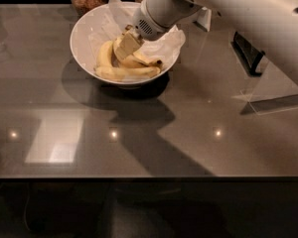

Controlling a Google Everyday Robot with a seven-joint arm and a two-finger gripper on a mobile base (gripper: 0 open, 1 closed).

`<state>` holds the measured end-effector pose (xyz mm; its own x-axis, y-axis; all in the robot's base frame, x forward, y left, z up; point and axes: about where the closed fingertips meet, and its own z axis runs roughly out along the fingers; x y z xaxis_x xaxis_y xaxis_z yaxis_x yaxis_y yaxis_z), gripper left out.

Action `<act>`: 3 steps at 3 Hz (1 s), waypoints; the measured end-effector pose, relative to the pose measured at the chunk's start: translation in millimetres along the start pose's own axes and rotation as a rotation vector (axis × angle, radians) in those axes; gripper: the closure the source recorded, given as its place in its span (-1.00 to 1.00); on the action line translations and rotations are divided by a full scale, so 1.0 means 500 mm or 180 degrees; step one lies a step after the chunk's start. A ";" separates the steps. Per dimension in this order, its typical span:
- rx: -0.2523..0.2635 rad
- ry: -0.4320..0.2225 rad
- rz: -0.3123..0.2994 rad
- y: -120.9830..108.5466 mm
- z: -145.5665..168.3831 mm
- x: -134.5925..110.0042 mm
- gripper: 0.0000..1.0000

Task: Pick banana from white bowl

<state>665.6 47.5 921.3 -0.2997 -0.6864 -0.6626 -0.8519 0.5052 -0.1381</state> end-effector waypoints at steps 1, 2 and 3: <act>-0.0076 0.0011 0.0048 0.003 0.032 0.005 -0.12; -0.0090 0.0041 0.0078 -0.005 0.057 0.011 -0.12; -0.0066 0.0092 0.0100 -0.016 0.073 0.022 -0.08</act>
Offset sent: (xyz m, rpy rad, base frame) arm 0.0233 0.0092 -0.0340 0.0074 0.0496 -0.0133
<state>684.8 55.1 888.0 -0.3385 -0.6852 -0.6450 -0.8504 0.5161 -0.1020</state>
